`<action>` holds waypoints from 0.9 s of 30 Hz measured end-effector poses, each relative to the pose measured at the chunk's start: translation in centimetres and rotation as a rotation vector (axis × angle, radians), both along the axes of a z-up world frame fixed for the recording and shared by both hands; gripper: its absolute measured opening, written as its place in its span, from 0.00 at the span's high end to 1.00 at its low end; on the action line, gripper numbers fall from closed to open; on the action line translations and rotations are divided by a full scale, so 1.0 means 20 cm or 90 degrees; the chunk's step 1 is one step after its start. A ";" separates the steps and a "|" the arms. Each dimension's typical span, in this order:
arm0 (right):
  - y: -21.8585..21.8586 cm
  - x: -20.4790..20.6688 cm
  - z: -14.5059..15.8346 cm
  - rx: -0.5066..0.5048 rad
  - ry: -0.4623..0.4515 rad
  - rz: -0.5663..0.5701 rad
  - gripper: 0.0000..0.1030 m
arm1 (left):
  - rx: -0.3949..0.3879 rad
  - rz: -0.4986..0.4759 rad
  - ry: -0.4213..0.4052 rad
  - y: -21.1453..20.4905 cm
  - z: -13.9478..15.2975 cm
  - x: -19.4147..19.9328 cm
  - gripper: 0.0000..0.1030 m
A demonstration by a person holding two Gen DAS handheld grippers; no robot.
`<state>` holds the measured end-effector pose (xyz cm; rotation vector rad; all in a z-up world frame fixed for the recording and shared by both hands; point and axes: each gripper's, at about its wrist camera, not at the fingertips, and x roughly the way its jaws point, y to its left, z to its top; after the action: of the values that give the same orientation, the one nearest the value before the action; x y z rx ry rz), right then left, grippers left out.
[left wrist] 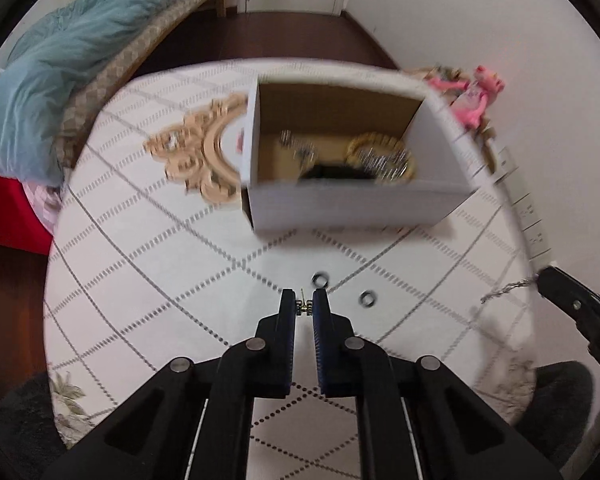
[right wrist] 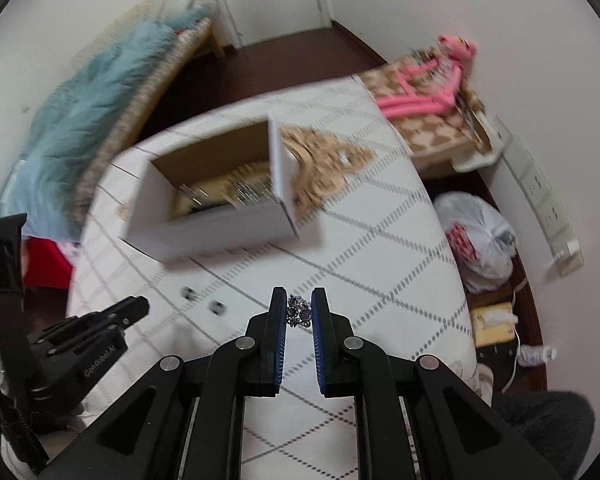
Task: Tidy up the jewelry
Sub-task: 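Lower both held pieces into the white box and open both tools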
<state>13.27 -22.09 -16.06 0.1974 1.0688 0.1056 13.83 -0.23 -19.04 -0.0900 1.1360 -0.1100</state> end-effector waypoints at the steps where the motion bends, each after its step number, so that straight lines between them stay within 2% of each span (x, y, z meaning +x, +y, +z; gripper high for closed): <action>1: 0.00 0.01 0.05 0.004 -0.009 0.006 0.88 | -0.009 -0.003 -0.009 0.01 0.06 0.01 0.94; 7: 0.03 0.16 0.34 0.056 -0.054 0.055 0.88 | -0.058 -0.027 -0.051 0.06 0.37 0.14 0.94; 11: 0.10 0.37 0.41 0.065 -0.052 0.096 0.88 | -0.068 -0.046 -0.046 0.05 0.41 0.32 0.94; 13: 0.13 0.46 0.40 0.065 -0.044 0.103 0.88 | -0.068 -0.050 -0.027 0.04 0.38 0.41 0.94; 20: 0.21 0.85 0.23 0.060 0.052 0.123 0.88 | -0.068 -0.030 0.032 0.06 0.24 0.66 0.93; 23: 0.23 0.93 0.14 0.050 0.083 0.129 0.88 | -0.077 -0.014 0.069 0.07 0.18 0.74 0.91; 27: 0.24 1.02 0.04 0.046 0.121 0.136 0.88 | -0.055 0.005 0.092 0.09 0.15 0.79 0.88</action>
<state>33.74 -17.20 -15.17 0.1596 1.2746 0.3231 29.60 1.53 -15.99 -0.1813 1.2745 -0.1470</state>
